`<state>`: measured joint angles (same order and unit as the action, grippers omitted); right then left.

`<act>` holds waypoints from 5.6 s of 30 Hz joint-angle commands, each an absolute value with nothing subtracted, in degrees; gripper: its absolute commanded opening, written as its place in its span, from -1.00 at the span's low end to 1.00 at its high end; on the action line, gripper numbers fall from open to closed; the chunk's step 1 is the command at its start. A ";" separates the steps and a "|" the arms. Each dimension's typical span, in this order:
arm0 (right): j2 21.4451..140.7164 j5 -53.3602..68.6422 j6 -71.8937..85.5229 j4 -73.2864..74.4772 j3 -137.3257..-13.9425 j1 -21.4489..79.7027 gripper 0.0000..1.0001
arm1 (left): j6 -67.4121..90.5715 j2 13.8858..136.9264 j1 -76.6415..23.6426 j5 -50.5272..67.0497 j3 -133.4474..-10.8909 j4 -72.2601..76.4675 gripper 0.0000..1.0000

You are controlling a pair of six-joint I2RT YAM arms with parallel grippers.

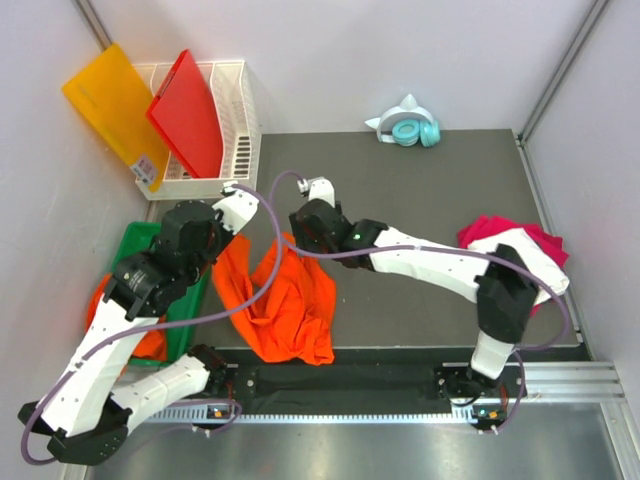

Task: Fold and stack the t-shirts
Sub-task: Flatten out the tshirt

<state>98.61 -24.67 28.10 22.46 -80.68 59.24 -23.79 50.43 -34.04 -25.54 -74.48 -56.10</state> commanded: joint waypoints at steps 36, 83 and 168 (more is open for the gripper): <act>116.29 -20.02 31.55 19.51 -89.30 58.36 -1.00 | -19.34 51.07 -33.57 -21.71 -74.00 -52.56 -1.00; 66.53 -31.11 53.32 41.22 -48.34 57.01 -1.00 | -14.31 72.87 -3.34 5.80 -77.09 -42.27 -1.00; 82.72 -36.71 45.35 42.96 -63.18 52.92 -1.00 | -15.73 64.43 -3.34 9.93 -66.80 -45.44 -1.00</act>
<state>89.17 -29.06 44.18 39.13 -58.63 53.84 -16.40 66.04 -3.44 9.63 -66.83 -47.18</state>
